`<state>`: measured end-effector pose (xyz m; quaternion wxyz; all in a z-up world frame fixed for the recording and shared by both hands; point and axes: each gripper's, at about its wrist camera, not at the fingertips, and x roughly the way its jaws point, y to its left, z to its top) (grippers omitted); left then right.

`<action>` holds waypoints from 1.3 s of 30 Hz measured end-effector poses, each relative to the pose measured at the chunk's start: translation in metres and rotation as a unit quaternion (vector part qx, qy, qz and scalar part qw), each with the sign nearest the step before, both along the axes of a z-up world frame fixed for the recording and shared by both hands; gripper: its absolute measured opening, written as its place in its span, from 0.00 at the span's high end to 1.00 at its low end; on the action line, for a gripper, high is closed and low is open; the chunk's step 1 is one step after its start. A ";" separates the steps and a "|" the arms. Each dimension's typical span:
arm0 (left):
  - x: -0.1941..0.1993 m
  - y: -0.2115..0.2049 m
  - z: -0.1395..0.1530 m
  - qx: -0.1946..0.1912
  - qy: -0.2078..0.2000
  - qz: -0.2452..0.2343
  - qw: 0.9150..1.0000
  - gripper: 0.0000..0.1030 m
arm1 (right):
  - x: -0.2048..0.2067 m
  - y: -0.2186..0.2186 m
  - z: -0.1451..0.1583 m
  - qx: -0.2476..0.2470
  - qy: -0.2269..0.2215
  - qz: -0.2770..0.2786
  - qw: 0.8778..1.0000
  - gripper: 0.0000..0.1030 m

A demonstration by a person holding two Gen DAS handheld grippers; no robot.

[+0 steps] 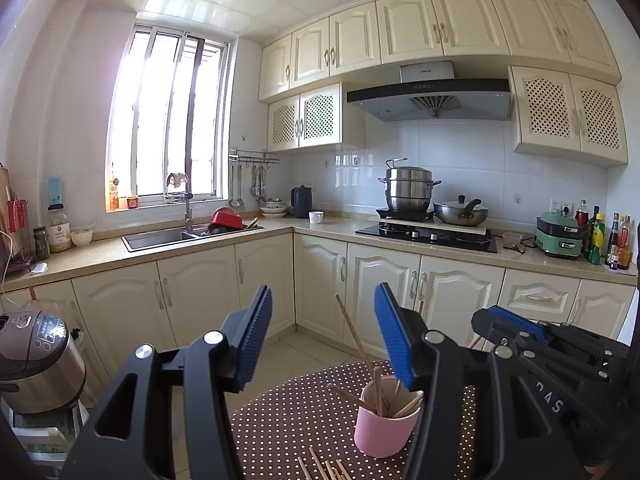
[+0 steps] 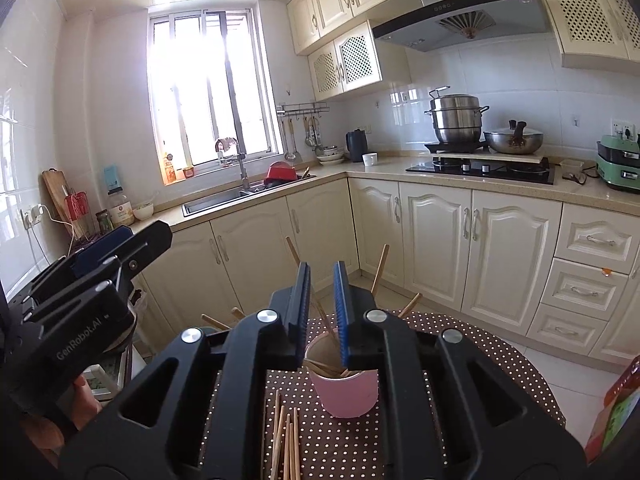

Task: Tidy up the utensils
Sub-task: 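Open the left gripper while the right gripper releases its chopstick into the cup, then move both tools back to the pile and close the left gripper on a chopstick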

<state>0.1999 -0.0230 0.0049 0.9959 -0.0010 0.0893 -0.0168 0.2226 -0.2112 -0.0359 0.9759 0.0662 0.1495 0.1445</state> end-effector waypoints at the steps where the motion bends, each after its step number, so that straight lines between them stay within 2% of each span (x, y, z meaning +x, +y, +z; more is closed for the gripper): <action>1: -0.003 0.001 0.001 0.000 -0.001 0.000 1.000 0.48 | -0.003 0.000 0.002 -0.001 -0.002 0.000 1.000 0.87; 3: -0.011 0.003 0.003 0.000 -0.005 0.002 1.000 0.48 | -0.011 0.001 0.005 -0.002 -0.007 0.000 1.000 0.87; 5: -0.018 0.005 0.005 0.000 -0.007 0.002 1.000 0.48 | -0.020 0.002 0.008 -0.003 -0.013 0.001 1.000 0.82; 7: -0.027 0.007 0.006 0.000 -0.009 0.003 1.000 0.47 | -0.028 0.003 0.010 -0.005 -0.019 0.001 1.000 0.63; 9: -0.036 0.010 0.005 0.000 -0.009 0.002 1.000 0.47 | -0.038 0.005 0.011 -0.010 -0.027 0.000 1.000 0.54; 20: -0.064 0.020 -0.015 0.008 0.014 0.004 1.000 0.47 | -0.072 0.010 0.001 -0.023 -0.026 0.002 0.999 0.54; 26: -0.064 0.027 -0.041 0.019 0.048 0.006 0.999 0.47 | -0.078 0.007 -0.018 -0.026 -0.006 -0.001 1.000 0.54; 31: -0.050 0.043 -0.072 0.003 0.106 0.002 0.994 0.47 | -0.077 0.006 -0.040 -0.029 0.018 -0.001 0.999 0.54; 34: -0.037 0.052 -0.096 -0.006 0.154 0.001 0.988 0.47 | -0.074 0.006 -0.057 -0.033 0.035 -0.002 0.999 0.53; 39: -0.012 0.055 -0.140 -0.010 0.244 -0.005 0.970 0.47 | -0.065 0.009 -0.089 -0.040 0.074 0.000 0.996 0.53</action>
